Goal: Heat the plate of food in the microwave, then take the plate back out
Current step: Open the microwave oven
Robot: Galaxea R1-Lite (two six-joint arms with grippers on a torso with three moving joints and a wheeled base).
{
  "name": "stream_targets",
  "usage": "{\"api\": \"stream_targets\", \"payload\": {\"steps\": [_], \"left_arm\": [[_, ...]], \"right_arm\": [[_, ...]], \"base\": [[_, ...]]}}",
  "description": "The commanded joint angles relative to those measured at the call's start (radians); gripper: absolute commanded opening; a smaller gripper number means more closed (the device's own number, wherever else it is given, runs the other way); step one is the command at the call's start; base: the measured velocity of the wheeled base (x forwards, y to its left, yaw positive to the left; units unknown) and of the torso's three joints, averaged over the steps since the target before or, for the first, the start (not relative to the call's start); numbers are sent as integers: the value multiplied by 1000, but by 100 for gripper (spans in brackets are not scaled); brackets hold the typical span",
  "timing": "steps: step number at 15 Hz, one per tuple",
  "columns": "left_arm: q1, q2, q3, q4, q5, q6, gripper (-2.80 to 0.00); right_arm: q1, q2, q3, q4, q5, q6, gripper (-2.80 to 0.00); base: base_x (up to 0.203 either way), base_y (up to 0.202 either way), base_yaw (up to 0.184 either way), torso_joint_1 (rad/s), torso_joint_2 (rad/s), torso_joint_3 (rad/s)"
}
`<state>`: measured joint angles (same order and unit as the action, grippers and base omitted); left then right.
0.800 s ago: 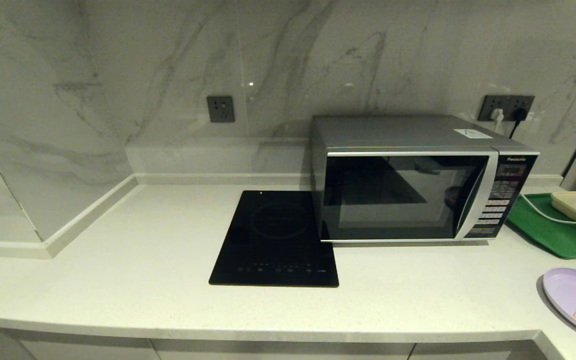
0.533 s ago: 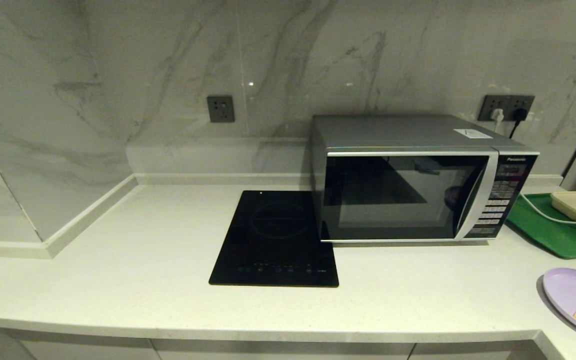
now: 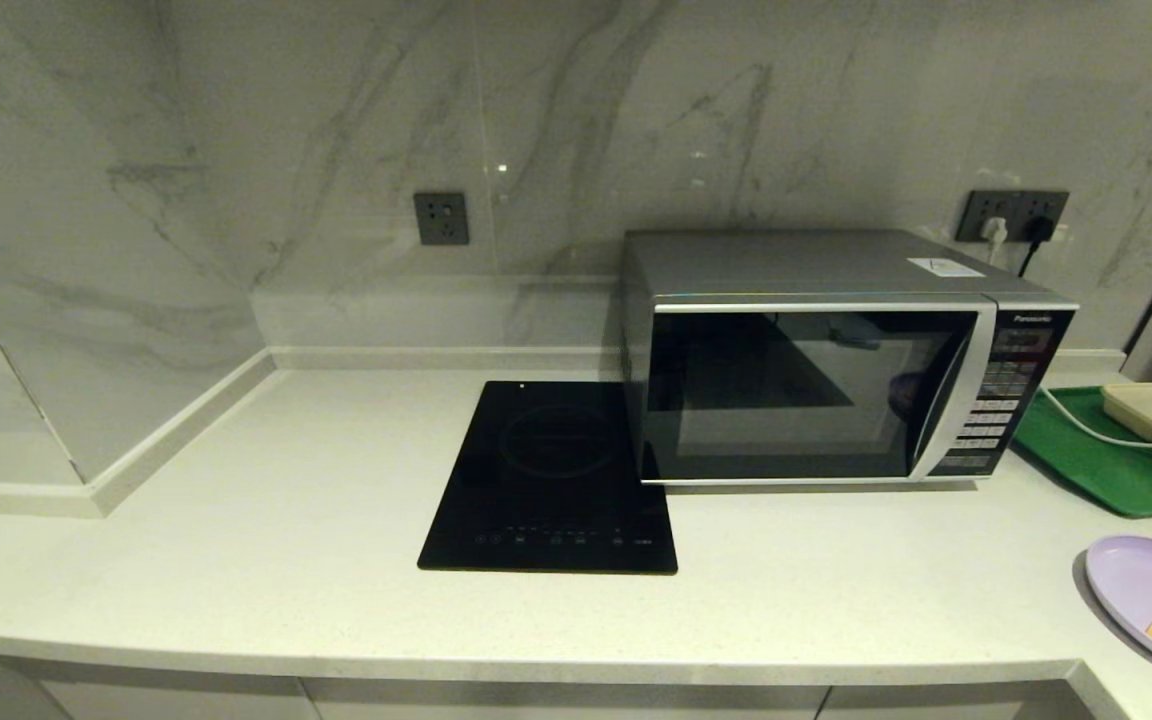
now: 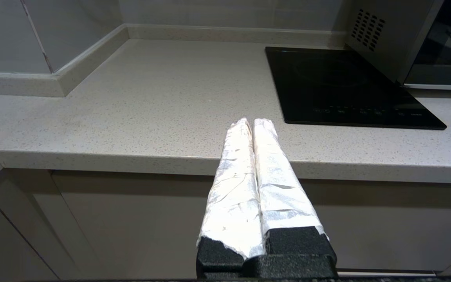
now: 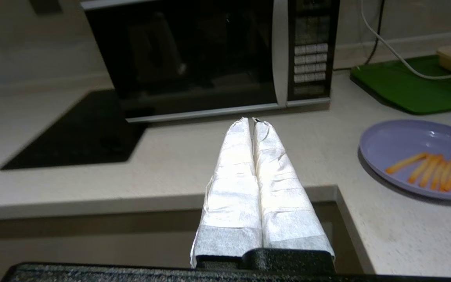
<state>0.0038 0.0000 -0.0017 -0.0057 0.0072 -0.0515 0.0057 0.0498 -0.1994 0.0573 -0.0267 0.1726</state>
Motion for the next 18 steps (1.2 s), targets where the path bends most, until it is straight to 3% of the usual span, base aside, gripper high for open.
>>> {"api": "stream_targets", "payload": {"steps": [1, 5, 8, 12, 18], "left_arm": [[1, 0, 0, 0, 0, -1, -280], [1, -1, 0, 0, 0, -1, -280], [0, 0, 0, 0, 0, -1, -280], [1, 0, 0, 0, 0, -1, -280], [0, 0, 0, 0, 0, -1, -280]], "right_arm": [[1, 172, -200, 22, 7, 51, -280], [0, 462, -462, 49, -34, 77, -280], [-3, 716, -598, 88, -192, 41, -280], [-33, 1012, -654, 101, -519, -138, -280], [-35, 1318, -662, 81, -624, -180, -280]], "base": [[0, 0, 0, 0, 0, 0], [0, 0, 0, 0, 0, 0], [0, 0, 0, 0, 0, 0], [0, 0, 0, 0, 0, 0], [0, 0, 0, 0, 0, 0]]}}
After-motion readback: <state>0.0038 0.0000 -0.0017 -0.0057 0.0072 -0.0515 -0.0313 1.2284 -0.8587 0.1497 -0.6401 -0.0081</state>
